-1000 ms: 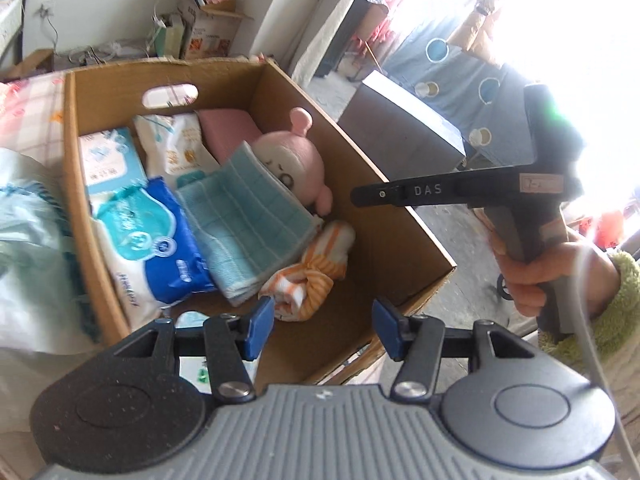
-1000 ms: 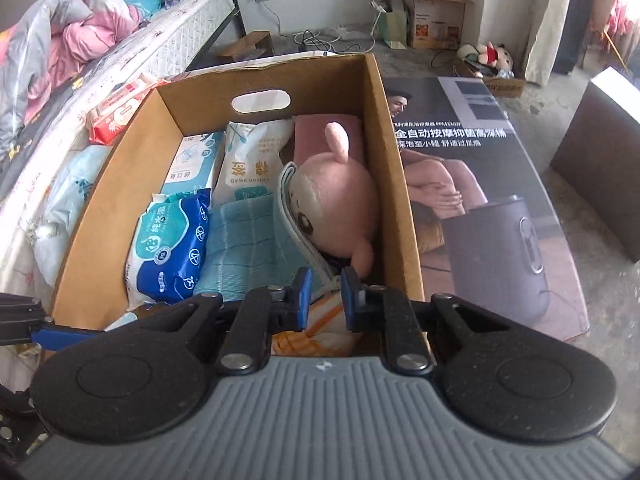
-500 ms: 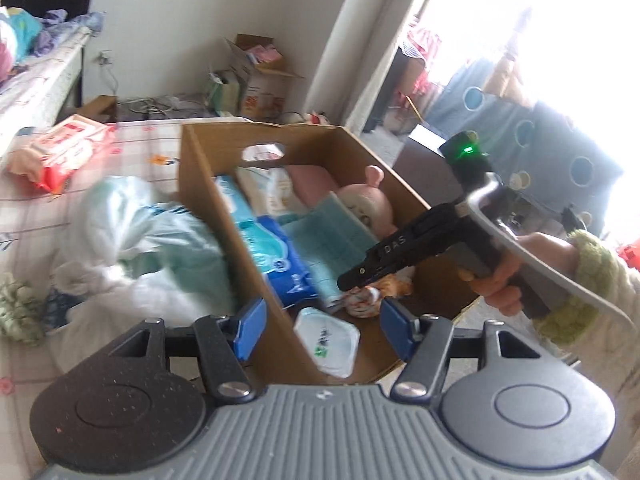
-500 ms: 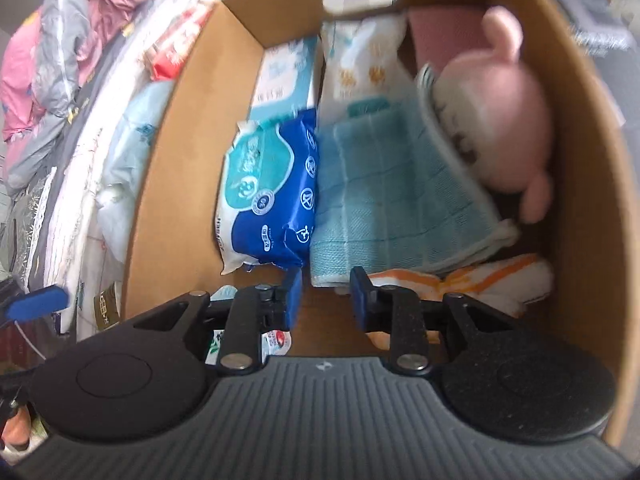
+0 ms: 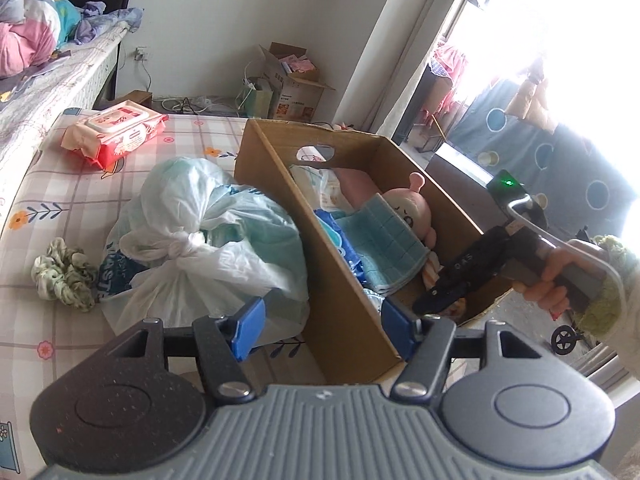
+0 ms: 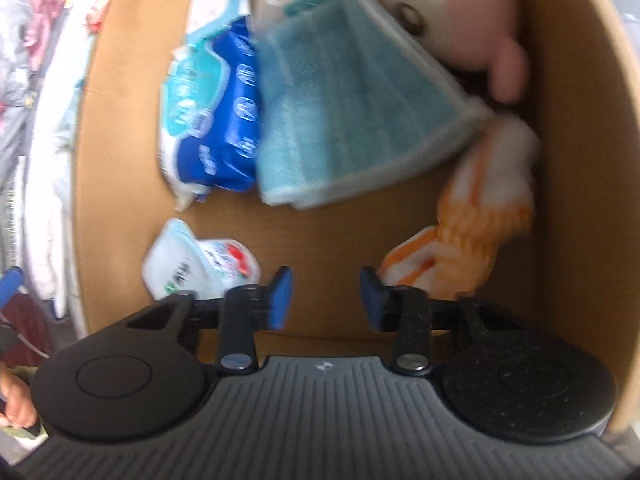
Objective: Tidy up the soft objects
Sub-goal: 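Withdraw both grippers from the box back toward the mattress, then grasp the green scrunchie with the right gripper while the left gripper grasps the gold tissue pack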
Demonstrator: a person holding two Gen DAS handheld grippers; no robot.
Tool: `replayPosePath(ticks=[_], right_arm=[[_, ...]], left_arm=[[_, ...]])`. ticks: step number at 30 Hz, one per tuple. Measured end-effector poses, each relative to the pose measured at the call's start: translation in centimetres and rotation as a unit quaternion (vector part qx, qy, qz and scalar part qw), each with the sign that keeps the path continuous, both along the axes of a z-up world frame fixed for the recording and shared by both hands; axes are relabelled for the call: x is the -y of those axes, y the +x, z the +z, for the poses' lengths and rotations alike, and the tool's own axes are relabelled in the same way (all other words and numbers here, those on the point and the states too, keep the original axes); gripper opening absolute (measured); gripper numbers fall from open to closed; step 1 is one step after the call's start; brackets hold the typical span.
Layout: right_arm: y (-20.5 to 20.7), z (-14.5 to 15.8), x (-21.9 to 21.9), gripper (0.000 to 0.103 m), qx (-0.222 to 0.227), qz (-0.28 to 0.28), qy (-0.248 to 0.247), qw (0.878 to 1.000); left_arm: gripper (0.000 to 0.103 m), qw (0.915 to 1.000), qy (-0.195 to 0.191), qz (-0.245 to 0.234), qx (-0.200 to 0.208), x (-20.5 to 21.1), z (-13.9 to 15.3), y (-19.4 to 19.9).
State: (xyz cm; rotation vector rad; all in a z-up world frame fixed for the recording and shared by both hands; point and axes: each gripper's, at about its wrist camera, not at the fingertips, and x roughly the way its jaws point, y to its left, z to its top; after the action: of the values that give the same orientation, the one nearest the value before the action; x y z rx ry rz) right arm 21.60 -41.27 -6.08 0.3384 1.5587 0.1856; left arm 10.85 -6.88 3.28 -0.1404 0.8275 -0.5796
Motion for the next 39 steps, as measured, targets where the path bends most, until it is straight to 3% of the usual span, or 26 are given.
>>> replayPosePath(ticks=[5,8,13,16,21,24,32,35,39], right_arm=[[0.6,2.1,0.4,0.048,0.036,-0.031,0.031,0.998],[1.7,2.7,0.3,0.052,0.060,-0.045,0.013,0.997],[3.3,0.2,2.0,0.053,0.026,-0.061,-0.064,0.996],[2.7,0.3,2.8,0.055,0.015,-0.082,-0.052,0.995],[1.3,3.6,2.9,0.063,0.068,-0.109,-0.021,0.992],[0.0,6.7,1.4,0.066,0.129,-0.104,-0.003,0.986],[0.3,14.2,-6.6,0.067,0.260,-0.011,0.066,0.963],[1.4,15.4,-11.6,0.067,0.272,0.050,0.099,0.956],[3.7,15.4,-19.1,0.069,0.253,0.140,0.123,0.949]], left_arm=[[0.066,1.0000,0.000,0.005,0.007,-0.8,-0.2,-0.2],[0.066,0.9999,0.001,0.009,0.013,-1.2,-0.3,-0.3],[0.069,0.9997,-0.006,0.022,0.006,-2.5,-0.9,-0.4],[0.071,0.9995,-0.006,0.032,0.004,-3.5,-1.4,-0.5],[0.075,0.9981,0.023,0.056,0.014,-4.9,-2.0,-1.2],[0.076,0.9965,0.040,0.071,0.018,-5.9,-2.3,-1.7],[0.077,0.9882,0.085,0.122,0.035,-8.6,-2.8,-1.9],[0.077,0.9843,0.105,0.135,0.043,-9.1,-3.1,-1.8],[0.077,0.9870,0.117,0.103,0.038,-8.8,-4.3,-2.0]])
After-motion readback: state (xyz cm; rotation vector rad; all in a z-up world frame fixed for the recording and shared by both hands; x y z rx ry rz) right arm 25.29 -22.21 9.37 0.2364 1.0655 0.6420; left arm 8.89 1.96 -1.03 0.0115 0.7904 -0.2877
